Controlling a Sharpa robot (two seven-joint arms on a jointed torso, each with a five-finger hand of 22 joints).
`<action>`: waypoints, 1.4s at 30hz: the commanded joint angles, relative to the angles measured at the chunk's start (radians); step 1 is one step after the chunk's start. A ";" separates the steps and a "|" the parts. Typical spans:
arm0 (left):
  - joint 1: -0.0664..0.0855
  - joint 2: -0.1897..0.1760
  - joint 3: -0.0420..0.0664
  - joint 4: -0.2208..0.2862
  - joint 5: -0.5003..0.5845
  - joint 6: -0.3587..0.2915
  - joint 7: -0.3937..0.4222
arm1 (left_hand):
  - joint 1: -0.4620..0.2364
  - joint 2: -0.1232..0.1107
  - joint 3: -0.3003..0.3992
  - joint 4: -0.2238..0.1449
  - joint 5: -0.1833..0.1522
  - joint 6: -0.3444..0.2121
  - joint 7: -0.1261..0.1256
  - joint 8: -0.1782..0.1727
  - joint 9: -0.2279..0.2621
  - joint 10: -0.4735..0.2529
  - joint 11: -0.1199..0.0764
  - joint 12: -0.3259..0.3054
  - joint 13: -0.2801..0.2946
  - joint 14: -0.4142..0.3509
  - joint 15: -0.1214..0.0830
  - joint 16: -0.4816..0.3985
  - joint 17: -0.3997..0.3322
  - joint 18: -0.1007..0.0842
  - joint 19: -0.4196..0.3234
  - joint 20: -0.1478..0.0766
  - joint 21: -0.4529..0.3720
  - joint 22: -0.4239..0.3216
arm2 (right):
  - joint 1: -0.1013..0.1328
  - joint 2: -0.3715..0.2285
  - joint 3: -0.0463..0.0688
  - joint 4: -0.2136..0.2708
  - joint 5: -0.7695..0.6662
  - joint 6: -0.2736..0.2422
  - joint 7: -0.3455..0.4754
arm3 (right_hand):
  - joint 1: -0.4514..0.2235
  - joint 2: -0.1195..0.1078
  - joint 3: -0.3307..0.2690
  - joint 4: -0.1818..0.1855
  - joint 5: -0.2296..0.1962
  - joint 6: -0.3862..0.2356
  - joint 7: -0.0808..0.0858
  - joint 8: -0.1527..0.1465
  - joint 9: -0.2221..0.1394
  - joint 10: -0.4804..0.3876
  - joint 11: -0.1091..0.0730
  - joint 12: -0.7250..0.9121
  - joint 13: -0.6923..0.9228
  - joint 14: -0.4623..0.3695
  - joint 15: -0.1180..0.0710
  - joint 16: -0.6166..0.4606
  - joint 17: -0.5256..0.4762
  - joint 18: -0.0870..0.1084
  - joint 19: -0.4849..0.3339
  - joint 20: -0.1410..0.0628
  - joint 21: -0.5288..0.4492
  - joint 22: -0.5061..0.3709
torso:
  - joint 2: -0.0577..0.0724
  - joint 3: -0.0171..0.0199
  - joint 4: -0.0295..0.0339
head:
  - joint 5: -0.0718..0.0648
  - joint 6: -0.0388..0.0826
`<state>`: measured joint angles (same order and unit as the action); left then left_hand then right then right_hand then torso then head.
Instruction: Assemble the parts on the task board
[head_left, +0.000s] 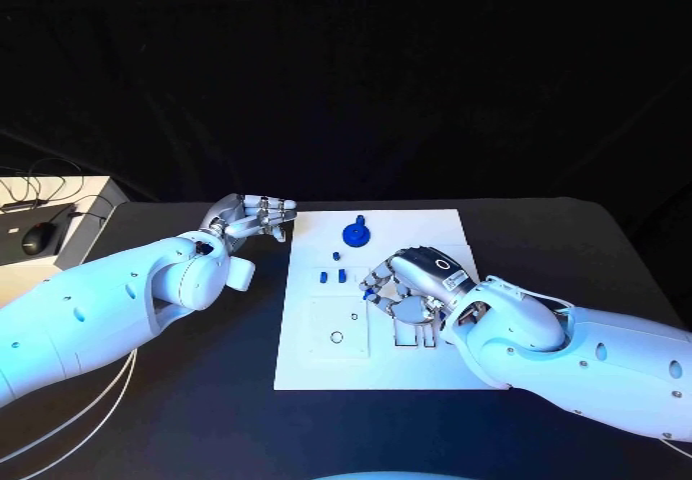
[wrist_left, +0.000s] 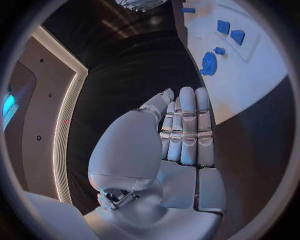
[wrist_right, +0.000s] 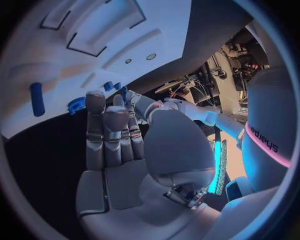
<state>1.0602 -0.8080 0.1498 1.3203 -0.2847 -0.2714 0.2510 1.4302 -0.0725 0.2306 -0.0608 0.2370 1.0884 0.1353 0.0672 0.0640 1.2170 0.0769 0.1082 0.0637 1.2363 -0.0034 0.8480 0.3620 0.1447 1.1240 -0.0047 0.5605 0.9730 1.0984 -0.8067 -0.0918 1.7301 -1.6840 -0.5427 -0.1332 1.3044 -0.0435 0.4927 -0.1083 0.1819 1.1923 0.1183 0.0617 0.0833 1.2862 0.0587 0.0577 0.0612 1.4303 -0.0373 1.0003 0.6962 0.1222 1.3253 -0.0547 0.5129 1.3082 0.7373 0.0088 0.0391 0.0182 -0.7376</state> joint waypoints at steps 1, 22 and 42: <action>0.000 0.005 0.001 0.004 0.008 -0.003 0.021 | -0.002 0.005 0.001 -0.007 0.004 0.003 0.002 -0.002 0.000 -0.006 -0.001 0.002 -0.001 -0.005 -0.003 -0.002 -0.001 0.000 0.000 0.000 0.004 0.001 | -0.013 0.018 -0.001 -0.008 -0.069 0.018 0.002 | 0.029 0.022 0.006 -0.012 0.003 0.004 0.001 0.003 0.001 0.017 -0.010 0.003 0.002 -0.007 -0.004 0.004 -0.001 0.014 0.004 0.001 -0.003 0.029 | 0.000 0.0001 0.0009 | 0.013 -0.005; 0.000 0.007 0.001 0.012 0.009 0.000 0.020 | -0.004 0.007 0.000 -0.008 0.004 0.004 0.001 -0.002 0.000 -0.006 -0.001 0.003 -0.001 -0.005 -0.003 -0.002 -0.002 0.000 0.000 0.000 0.002 0.003 | -0.052 0.084 -0.008 -0.074 -0.137 0.052 -0.026 | 0.029 0.022 0.007 -0.015 0.003 0.005 0.001 0.003 0.001 0.018 -0.010 0.003 0.002 -0.007 -0.004 0.005 -0.001 0.013 0.011 0.001 -0.011 0.035 | 0.002 0.0002 -0.0003 | 0.054 -0.027; 0.000 0.003 0.001 0.013 0.009 0.005 0.015 | -0.006 0.008 -0.003 -0.006 0.004 0.004 0.001 -0.002 0.000 -0.005 -0.002 0.003 -0.001 0.000 -0.004 0.004 0.000 0.001 0.007 -0.001 0.002 0.004 | -0.057 0.109 -0.009 -0.117 -0.172 0.053 -0.041 | 0.028 0.023 0.007 -0.016 0.000 0.004 0.001 0.003 0.000 0.019 -0.010 0.003 0.002 -0.007 -0.004 0.008 -0.001 0.012 0.016 0.001 -0.004 0.038 | 0.002 0.0004 0.0008 | 0.062 -0.033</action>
<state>1.0599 -0.8050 0.1496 1.3301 -0.2804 -0.2743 0.2574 1.4302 -0.0725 0.2306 -0.0664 0.2370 1.0884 0.1353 0.0672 0.0640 1.2170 0.0769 0.1076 0.0637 1.2363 -0.0034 0.8480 0.3613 0.1446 1.1240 -0.0047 0.5605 0.9757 1.0423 -0.6995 -0.1012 1.6192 -1.8323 -0.4998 -0.1670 1.3047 -0.0438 0.4927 -0.1138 0.1820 1.1891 0.1220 0.0616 0.0819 1.2860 0.0585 0.0578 0.0613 1.4279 -0.0397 1.0045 0.6964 0.1223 1.3328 -0.0550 0.5044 1.3076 0.7389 0.0095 0.0393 0.0790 -0.7683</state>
